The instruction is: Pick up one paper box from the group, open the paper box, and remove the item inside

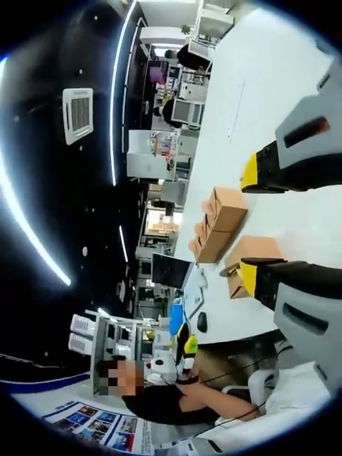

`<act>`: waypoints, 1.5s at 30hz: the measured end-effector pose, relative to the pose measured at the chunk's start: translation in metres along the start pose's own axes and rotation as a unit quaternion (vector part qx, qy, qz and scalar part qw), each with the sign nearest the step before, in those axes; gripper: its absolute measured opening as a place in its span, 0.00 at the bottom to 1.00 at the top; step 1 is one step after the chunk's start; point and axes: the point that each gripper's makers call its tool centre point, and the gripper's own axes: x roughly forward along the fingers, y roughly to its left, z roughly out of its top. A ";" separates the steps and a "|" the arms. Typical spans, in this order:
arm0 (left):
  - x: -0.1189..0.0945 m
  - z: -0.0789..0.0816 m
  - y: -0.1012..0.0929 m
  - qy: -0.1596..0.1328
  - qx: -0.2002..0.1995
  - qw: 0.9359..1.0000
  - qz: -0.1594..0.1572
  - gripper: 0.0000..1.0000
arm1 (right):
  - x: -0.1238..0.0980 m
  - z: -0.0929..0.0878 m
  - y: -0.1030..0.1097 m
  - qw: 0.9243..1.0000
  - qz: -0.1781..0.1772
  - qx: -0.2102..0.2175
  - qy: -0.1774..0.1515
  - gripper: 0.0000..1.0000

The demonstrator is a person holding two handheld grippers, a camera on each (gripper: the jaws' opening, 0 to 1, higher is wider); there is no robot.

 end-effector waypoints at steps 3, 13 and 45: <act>0.001 0.000 0.001 0.001 0.001 1.000 0.002 0.40 | -0.006 -0.001 -0.001 1.000 -0.004 0.007 -0.008 0.36; 0.001 0.002 0.001 0.001 0.005 1.000 -0.001 0.40 | -0.009 -0.021 0.003 1.000 -0.003 0.010 0.010 0.35; 0.011 0.013 -0.017 0.001 0.027 1.000 -0.002 0.39 | -0.020 -0.005 0.021 1.000 0.027 -0.003 -0.011 0.33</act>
